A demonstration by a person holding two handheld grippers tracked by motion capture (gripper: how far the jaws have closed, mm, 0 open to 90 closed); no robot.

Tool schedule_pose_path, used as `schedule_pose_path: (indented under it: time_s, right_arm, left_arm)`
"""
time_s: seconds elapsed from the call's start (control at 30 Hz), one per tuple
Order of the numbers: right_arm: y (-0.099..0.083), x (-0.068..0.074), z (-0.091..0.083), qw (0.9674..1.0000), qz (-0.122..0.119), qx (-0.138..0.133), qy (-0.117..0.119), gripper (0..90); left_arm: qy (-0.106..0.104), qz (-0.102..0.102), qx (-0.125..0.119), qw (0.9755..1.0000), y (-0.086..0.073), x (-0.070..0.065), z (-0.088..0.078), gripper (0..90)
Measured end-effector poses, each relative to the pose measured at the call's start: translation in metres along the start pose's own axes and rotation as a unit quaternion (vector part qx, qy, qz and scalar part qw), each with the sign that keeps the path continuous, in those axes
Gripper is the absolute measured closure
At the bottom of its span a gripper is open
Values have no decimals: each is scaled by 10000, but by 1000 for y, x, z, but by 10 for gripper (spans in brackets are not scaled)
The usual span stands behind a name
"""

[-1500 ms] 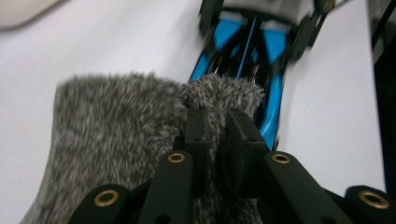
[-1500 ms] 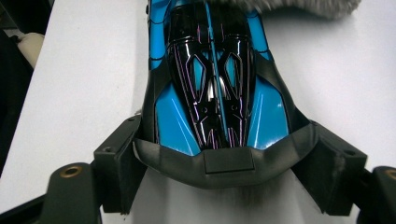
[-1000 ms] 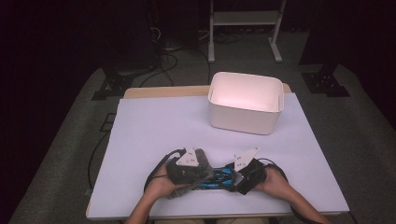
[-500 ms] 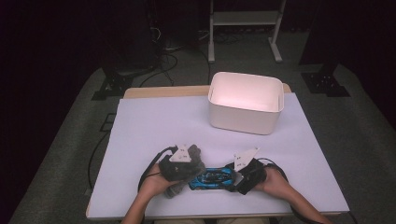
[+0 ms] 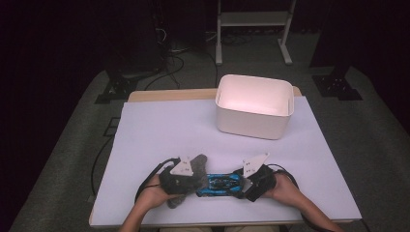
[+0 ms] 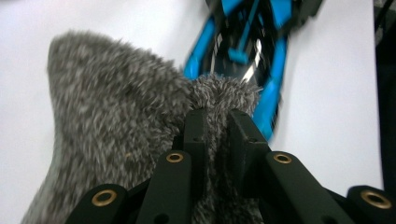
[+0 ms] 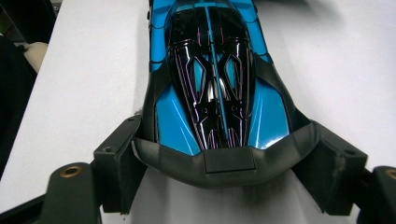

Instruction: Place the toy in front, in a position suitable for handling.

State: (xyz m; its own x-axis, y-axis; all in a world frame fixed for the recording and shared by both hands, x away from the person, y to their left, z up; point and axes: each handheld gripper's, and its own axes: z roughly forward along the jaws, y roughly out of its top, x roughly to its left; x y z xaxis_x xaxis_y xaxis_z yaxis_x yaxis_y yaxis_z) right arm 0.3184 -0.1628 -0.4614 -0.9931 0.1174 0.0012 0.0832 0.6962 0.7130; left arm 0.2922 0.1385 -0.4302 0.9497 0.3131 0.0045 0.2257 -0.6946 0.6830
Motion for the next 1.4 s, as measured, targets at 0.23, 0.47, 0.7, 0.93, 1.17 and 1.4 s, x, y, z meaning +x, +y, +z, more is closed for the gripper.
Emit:
schedule_pose_path:
  time_s: [0.23, 0.47, 0.7, 0.93, 1.17, 1.4]
  right_arm:
    - [1, 0, 0, 10000, -1, 37, -4, 227]
    - [0, 0, 0, 10000, 5, 14, -17, 227]
    - [0, 0, 0, 10000, -18, -10, -12, 227]
    - [0, 0, 0, 10000, -31, -8, -21, 228]
    - [0, 0, 0, 10000, -2, 5, -13, 227]
    - [0, 0, 0, 10000, -2, 10, -16, 227]
  left_arm:
    - [-296, -122, -220, 9992, -4, -3, -2, 783]
    - [-556, 468, -160, 9972, 36, -16, 23, 779]
    - [-433, 245, -228, 9985, 19, -10, 13, 778]
    - [-4, -136, -74, 9999, -12, 9, -5, 777]
    - [95, -197, -115, 9997, -2, 17, 2, 777]
    - [-97, -243, -357, 9990, 20, 23, 14, 778]
